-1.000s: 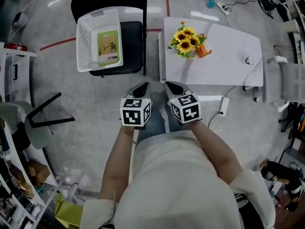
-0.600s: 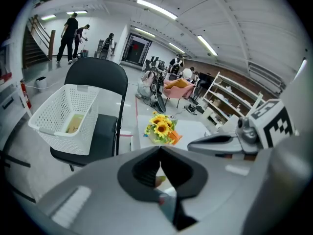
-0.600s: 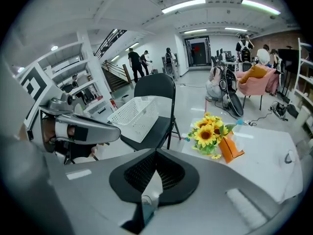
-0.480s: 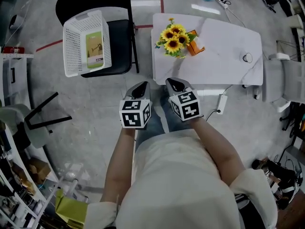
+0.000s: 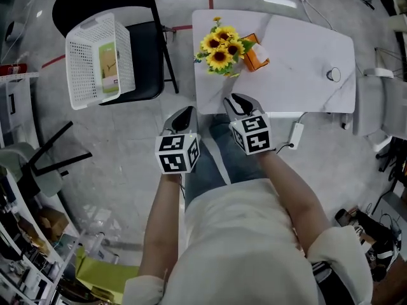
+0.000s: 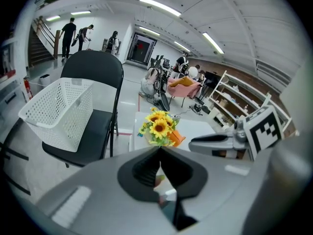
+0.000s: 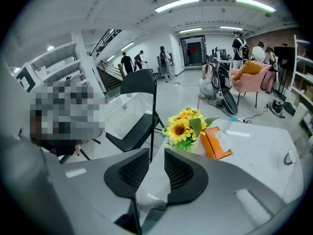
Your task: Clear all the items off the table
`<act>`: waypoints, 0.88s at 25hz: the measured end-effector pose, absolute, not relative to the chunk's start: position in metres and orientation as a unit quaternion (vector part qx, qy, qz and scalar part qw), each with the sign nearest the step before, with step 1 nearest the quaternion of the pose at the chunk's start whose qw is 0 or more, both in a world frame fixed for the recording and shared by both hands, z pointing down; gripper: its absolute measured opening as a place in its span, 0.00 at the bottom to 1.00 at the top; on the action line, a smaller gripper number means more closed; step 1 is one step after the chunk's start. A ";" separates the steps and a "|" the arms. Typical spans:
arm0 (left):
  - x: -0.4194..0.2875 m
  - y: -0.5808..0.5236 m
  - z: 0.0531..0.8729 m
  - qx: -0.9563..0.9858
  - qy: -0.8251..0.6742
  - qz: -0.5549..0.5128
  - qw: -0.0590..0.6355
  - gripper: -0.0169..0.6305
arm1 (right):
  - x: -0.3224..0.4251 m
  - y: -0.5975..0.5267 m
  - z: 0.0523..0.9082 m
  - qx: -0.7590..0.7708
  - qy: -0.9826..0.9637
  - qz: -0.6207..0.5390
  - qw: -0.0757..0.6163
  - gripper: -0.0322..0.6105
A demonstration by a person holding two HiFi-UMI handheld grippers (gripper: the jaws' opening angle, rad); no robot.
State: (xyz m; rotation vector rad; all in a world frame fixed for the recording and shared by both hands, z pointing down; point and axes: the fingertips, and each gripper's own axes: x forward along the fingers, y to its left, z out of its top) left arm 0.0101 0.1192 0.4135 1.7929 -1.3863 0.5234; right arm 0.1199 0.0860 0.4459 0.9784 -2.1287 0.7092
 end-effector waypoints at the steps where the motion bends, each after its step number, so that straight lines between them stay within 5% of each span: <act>1: 0.013 0.118 0.418 0.706 -0.548 0.207 0.398 0.04 | 0.124 0.083 0.452 0.379 -0.816 0.272 0.341 0.20; 22: 0.039 0.080 0.527 0.674 -0.552 0.210 0.444 0.04 | 0.151 0.013 0.581 0.380 -0.823 0.234 0.351 0.61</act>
